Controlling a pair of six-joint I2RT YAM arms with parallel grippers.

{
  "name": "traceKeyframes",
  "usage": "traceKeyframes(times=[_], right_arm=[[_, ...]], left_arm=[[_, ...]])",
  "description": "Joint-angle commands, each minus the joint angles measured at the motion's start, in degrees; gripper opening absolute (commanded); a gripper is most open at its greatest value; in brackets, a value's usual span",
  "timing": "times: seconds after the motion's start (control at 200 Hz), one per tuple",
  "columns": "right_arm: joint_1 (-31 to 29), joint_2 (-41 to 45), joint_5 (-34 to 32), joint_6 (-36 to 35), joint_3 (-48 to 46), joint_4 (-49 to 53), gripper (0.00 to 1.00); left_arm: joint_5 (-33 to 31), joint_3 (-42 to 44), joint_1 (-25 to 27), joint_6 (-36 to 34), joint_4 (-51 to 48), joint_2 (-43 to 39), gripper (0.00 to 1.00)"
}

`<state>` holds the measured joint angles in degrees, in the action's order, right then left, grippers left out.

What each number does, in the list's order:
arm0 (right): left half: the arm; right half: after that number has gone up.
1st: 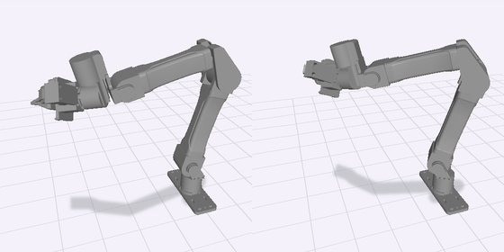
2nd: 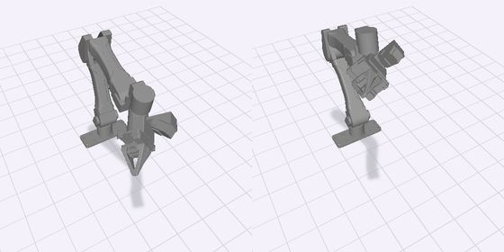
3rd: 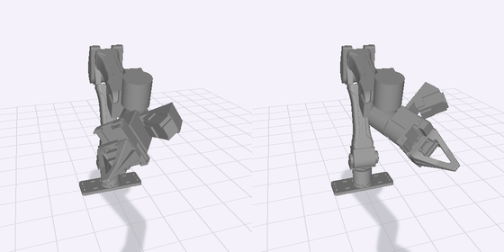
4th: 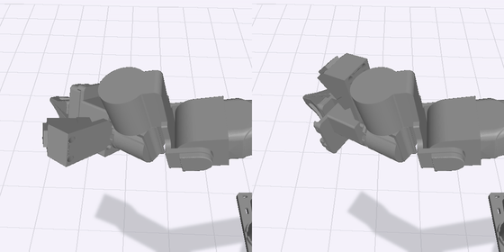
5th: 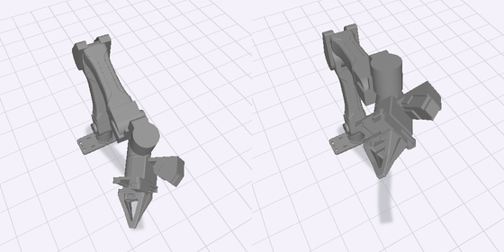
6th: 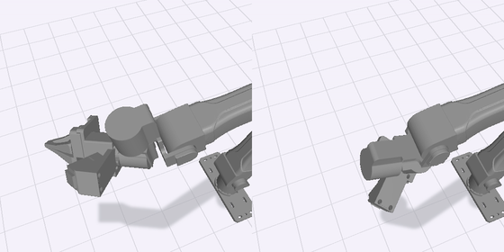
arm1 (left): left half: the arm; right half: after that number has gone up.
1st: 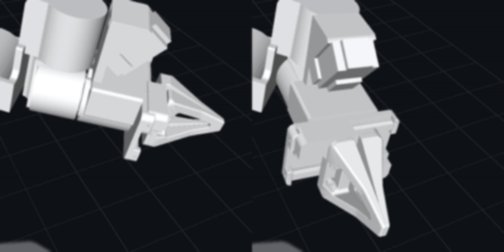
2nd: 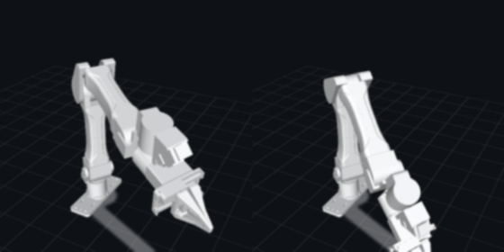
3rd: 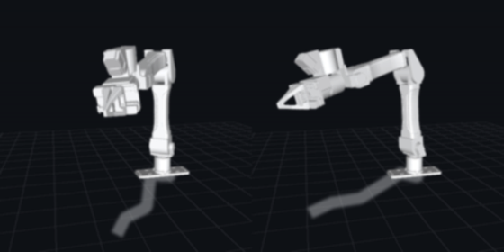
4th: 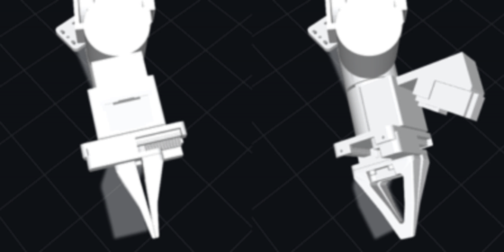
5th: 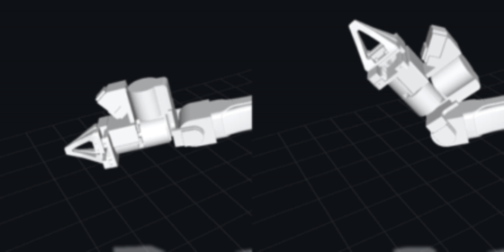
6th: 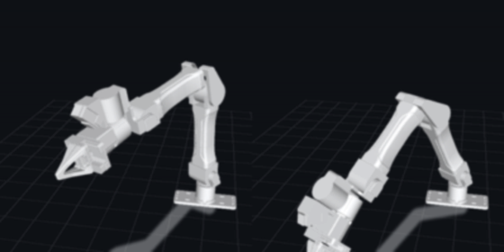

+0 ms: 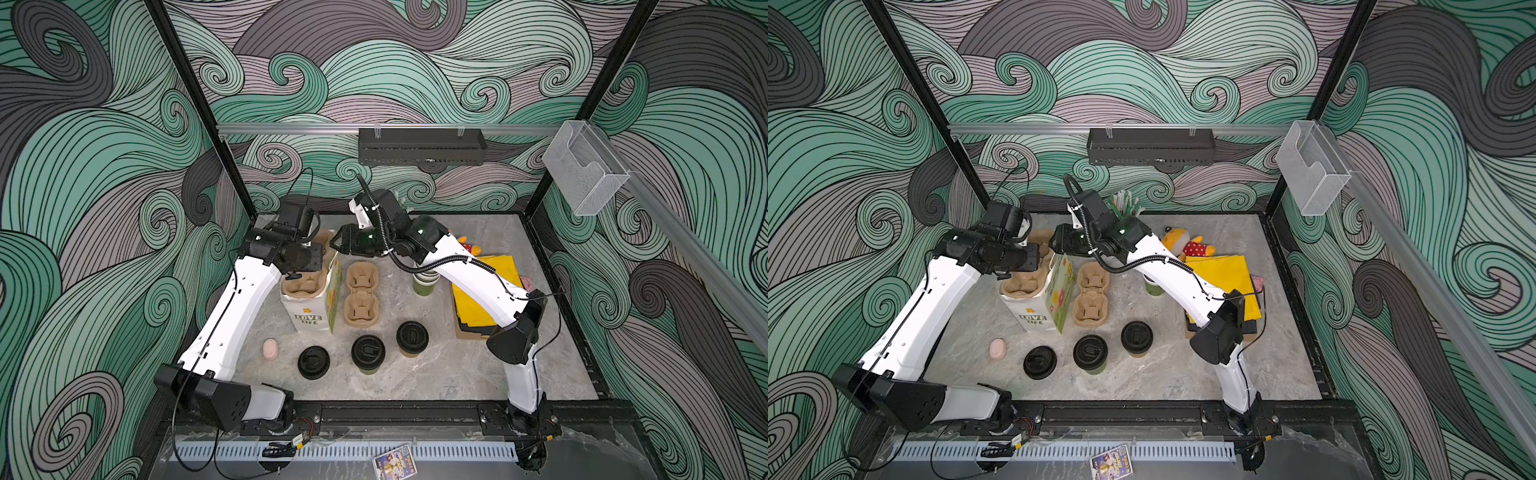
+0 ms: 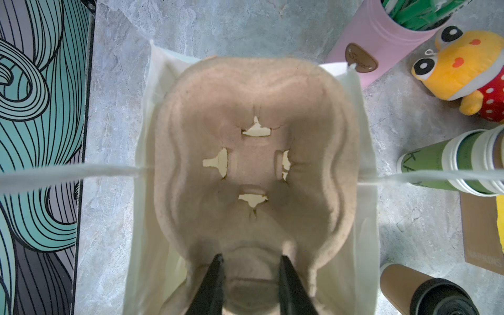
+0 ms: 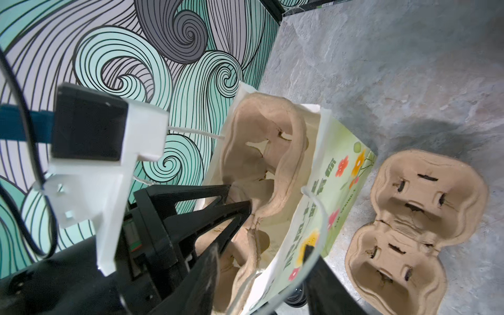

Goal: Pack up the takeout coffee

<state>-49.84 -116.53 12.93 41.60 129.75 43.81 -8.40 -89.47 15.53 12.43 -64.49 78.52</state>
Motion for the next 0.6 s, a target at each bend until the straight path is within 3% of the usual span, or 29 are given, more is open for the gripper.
traceKeyframes(times=[0.0,0.115,0.265,0.46,0.595], right_arm=[[3.5,3.4,0.1,-6.3,1.5,3.1,0.59],[6.1,6.2,1.0,-13.6,-1.2,3.6,0.6],[9.3,6.1,-0.5,-17.9,-2.0,3.3,0.59],[11.4,-3.9,2.4,-21.1,9.5,5.7,0.59],[11.1,-11.7,7.1,-19.4,18.3,8.8,0.61]], left_arm=[[-0.2,0.3,0.2,-1.0,-0.6,-0.7,0.05],[-0.1,1.0,0.2,-1.1,0.0,-1.2,0.05],[0.0,0.8,0.3,-1.4,0.2,-1.0,0.05],[0.1,1.2,0.3,-1.4,0.5,-1.2,0.05],[-0.1,1.1,0.3,-1.3,0.9,-1.4,0.05]])
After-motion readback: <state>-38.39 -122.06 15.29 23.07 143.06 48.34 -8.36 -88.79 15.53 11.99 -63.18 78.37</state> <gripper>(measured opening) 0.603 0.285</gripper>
